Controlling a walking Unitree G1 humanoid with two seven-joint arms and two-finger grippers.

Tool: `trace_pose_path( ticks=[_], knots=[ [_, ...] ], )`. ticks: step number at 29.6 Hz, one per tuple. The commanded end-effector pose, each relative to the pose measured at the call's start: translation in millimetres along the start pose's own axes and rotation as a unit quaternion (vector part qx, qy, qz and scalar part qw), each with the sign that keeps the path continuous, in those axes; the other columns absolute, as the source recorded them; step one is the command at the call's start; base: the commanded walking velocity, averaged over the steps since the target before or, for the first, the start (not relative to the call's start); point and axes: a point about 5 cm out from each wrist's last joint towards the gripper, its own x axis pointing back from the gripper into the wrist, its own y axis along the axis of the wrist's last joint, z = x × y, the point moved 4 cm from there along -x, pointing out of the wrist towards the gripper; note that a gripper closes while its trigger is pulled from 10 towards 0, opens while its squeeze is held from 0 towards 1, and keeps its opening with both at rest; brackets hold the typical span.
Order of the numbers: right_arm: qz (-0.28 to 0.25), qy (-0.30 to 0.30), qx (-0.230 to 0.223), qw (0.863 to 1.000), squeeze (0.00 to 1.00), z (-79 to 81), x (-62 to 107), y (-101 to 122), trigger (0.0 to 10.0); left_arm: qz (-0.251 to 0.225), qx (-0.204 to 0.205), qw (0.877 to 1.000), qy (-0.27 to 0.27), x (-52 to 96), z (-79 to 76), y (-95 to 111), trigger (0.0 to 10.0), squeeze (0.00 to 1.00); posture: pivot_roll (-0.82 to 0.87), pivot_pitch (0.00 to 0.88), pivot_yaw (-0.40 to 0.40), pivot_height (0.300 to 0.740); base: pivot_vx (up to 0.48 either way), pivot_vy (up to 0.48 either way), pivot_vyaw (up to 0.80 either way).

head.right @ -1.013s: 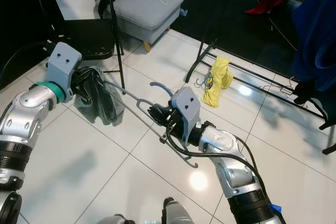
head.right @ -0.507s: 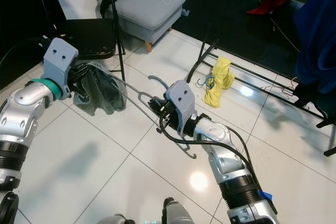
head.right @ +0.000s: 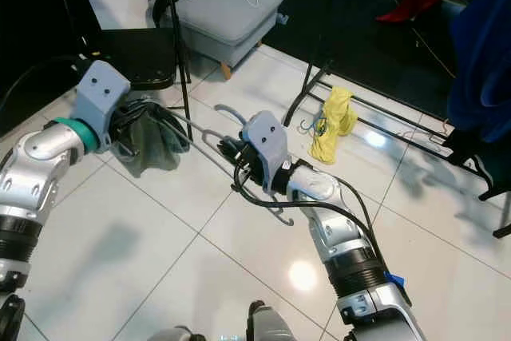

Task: Hang hanger

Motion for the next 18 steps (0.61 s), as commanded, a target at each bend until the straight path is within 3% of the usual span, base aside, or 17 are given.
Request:
trace_pose_path(
  ticks=[1, 3, 4, 6, 13, 16, 18],
  knots=[
    [0.005, 0.018, 0.005, 1.0, 0.0, 6.0, -0.4, -2.8, 10.0, -0.006, -0.026, 0.999, -0.02, 1.2, -5.1, 3.2, 10.0, 0.0, 0.03, 0.08, 0.095, 0.74, 0.0, 0.0, 0.0],
    [0.011, 0.033, 0.014, 0.999, 0.0, 8.0, 4.0, -3.6, 10.0, -0.007, -0.064, 0.997, -0.043, 3.1, -6.7, 4.8, 10.0, 0.0, 0.03, 0.08, 0.095, 0.74, 0.0, 0.0, 0.0],
    [0.011, 0.033, 0.014, 0.999, 0.0, 8.0, 4.0, -3.6, 10.0, -0.007, -0.064, 0.997, -0.043, 3.1, -6.7, 4.8, 10.0, 0.0, 0.03, 0.08, 0.095, 0.74, 0.0, 0.0, 0.0],
    [0.019, 0.042, 0.024, 0.999, 0.0, 8.2, 13.5, -3.5, 10.0, -0.004, -0.097, 0.995, -0.033, 3.9, 2.9, 6.1, 10.0, 0.0, 0.03, 0.08, 0.099, 0.74, 0.0, 0.0, 0.0],
    [0.034, 0.055, 0.034, 0.997, 0.0, 10.5, 30.0, -7.1, 10.0, -0.003, -0.133, 0.991, -0.005, 3.1, 18.8, 11.0, 10.0, 0.0, 0.02, 0.079, 0.106, 0.74, 0.0, 0.0, 0.0],
    [0.035, 0.059, 0.034, 0.997, 0.0, 12.3, 32.5, -7.4, 10.0, -0.004, -0.137, 0.991, -0.007, 2.7, 19.4, 12.0, 10.0, 0.0, 0.02, 0.08, 0.109, 0.74, 0.0, 0.0, 0.0],
    [0.031, 0.064, 0.031, 0.997, 0.0, 14.9, 32.8, -5.9, 10.0, -0.012, -0.141, 0.989, -0.042, 3.0, 8.0, 12.6, 10.0, 0.0, 0.02, 0.079, 0.117, 0.74, 0.0, 0.0, 0.0]
  ],
)
